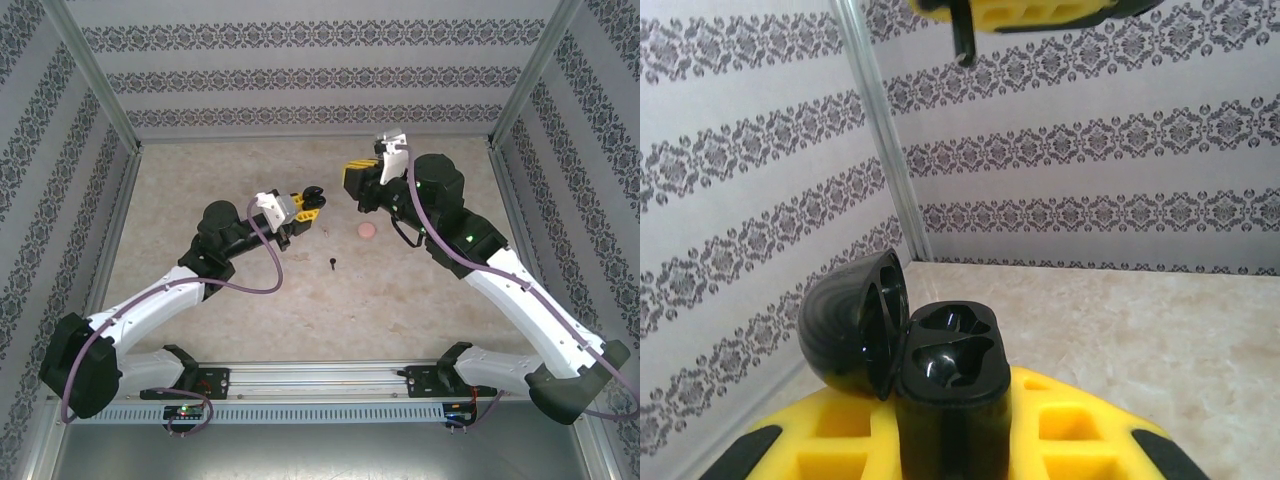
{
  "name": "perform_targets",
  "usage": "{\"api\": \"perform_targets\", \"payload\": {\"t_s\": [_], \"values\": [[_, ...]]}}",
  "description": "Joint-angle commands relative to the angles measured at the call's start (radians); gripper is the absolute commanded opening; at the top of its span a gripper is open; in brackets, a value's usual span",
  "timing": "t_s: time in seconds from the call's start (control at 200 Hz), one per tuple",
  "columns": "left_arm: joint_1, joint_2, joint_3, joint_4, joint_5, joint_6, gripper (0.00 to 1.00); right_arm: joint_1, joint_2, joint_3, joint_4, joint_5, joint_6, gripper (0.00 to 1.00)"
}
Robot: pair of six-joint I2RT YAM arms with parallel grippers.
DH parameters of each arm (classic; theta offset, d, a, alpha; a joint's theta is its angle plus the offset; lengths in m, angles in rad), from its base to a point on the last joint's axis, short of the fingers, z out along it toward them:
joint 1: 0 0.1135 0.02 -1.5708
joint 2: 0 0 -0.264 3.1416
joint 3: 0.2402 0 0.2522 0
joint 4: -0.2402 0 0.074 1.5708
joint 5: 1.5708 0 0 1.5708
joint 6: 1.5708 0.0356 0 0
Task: Insert the wireless bluetooth earbuds into the charging case
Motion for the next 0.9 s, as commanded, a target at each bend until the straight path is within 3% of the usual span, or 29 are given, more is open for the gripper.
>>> {"api": "perform_targets", "payload": {"t_s": [0.0,0.285,0.899], "values": [[-0.008,0.011,0.052,0.009,0.044,0.097,0.0,0.016,-0.019,-0.036,0.088,-0.075,-0.042,0.18],[-0.008,0.042,0.099,-0.032,0.067,0.163,0.0,0.046,-0.011,-0.09,0.133,-0.089,-0.031,0.18],[-0.008,0.057,0.11,-0.012,0.063,0.147,0.0,0.071,0.029,-0.13,0.182,-0.097,0.016,0.16]]}}
